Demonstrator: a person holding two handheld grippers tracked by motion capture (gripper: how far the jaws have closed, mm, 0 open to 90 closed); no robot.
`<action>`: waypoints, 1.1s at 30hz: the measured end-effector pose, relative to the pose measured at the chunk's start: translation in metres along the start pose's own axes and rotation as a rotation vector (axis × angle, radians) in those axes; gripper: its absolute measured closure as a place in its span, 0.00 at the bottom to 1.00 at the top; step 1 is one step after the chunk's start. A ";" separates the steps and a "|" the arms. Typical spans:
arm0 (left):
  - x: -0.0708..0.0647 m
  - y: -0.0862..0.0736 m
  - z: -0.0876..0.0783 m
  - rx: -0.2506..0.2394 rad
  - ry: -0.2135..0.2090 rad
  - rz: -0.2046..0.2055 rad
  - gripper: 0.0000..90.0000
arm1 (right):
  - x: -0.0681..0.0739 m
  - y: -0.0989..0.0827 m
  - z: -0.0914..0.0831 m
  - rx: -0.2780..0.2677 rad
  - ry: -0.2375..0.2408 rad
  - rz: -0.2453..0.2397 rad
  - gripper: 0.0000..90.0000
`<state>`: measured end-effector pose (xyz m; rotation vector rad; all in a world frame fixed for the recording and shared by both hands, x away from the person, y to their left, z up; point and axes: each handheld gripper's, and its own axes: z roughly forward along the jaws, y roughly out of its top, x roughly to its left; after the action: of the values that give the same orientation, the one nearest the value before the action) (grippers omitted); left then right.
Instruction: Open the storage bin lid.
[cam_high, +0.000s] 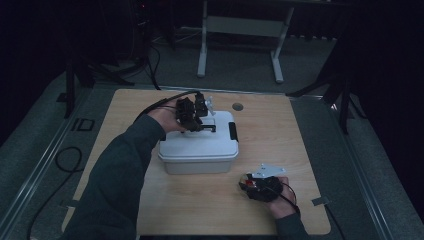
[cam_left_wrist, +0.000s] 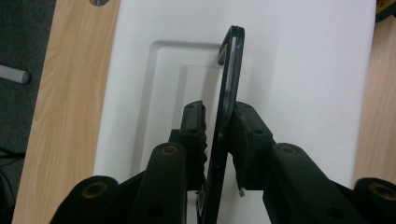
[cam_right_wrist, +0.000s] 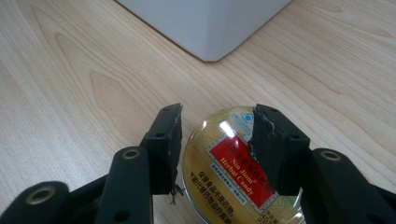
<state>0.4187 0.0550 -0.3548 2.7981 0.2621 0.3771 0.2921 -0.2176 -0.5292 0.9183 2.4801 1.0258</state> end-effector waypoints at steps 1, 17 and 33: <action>0.001 0.001 0.000 0.002 0.000 0.004 0.84 | 0.000 0.000 0.000 0.003 0.001 0.000 0.58; 0.004 0.009 0.012 0.103 -0.015 0.039 0.90 | 0.000 0.000 0.000 0.004 0.004 0.002 0.58; 0.001 0.017 0.013 0.150 -0.010 0.116 0.94 | 0.000 -0.001 0.001 0.003 0.006 0.003 0.58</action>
<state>0.4261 0.0360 -0.3612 2.9704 0.1306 0.3849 0.2920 -0.2176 -0.5301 0.9212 2.4872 1.0277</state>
